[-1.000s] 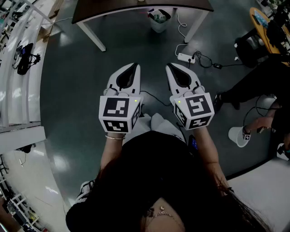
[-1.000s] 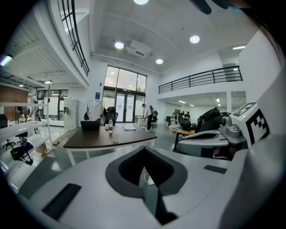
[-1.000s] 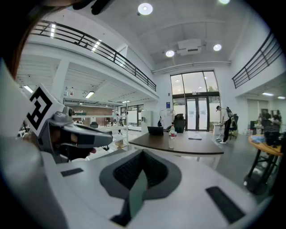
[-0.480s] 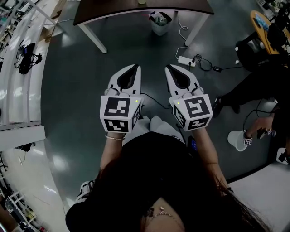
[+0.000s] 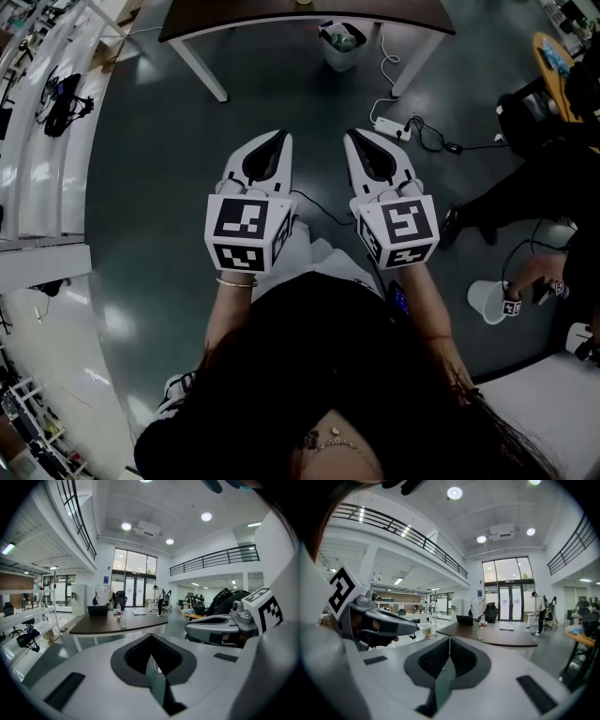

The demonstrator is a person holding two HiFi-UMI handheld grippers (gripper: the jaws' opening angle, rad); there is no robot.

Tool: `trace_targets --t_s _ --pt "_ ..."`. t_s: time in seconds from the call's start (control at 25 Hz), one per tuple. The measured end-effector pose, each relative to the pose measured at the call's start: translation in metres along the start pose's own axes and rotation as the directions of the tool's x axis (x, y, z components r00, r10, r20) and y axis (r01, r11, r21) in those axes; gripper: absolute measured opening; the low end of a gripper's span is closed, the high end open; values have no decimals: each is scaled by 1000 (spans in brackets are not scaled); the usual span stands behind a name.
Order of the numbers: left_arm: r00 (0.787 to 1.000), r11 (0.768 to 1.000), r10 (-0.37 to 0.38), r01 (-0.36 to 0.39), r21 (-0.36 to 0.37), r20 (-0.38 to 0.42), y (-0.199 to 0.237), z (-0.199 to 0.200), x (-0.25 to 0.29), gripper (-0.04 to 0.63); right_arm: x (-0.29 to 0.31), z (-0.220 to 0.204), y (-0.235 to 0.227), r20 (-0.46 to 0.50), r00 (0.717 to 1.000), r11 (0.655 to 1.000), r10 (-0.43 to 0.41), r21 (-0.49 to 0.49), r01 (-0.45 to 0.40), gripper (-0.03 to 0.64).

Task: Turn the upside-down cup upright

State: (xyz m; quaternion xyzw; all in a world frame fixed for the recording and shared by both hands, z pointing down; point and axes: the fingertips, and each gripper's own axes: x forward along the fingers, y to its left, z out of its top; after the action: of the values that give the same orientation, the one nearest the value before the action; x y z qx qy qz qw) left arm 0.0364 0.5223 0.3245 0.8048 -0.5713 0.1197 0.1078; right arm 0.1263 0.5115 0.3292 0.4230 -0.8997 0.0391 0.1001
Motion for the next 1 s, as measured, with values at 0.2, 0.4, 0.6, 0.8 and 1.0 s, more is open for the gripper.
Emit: trace_targets --t_s 0.2,0.4,0.6,0.8,1.0 --pt "1000 1000 -2 2 3 -13 11 -3 19 -6 19 -6 -10 -4 1000 1000 -11 11 11 17" --pt "1000 1000 -13 13 5 -22 38 4 52 -6 54 -4 -27 -7 1000 999 -27 28 27 18" --pt "1000 1000 -20 20 12 -18 81 21 92 -6 108 6 -43 -1 998 997 -56 51 56 18" --pt "999 999 -40 40 14 16 116 45 124 -6 153 25 -55 13 997 995 -79 54 78 18" --pt "997 998 -68 67 10 23 136 51 150 -6 183 32 -66 16 994 993 -107 48 106 18"
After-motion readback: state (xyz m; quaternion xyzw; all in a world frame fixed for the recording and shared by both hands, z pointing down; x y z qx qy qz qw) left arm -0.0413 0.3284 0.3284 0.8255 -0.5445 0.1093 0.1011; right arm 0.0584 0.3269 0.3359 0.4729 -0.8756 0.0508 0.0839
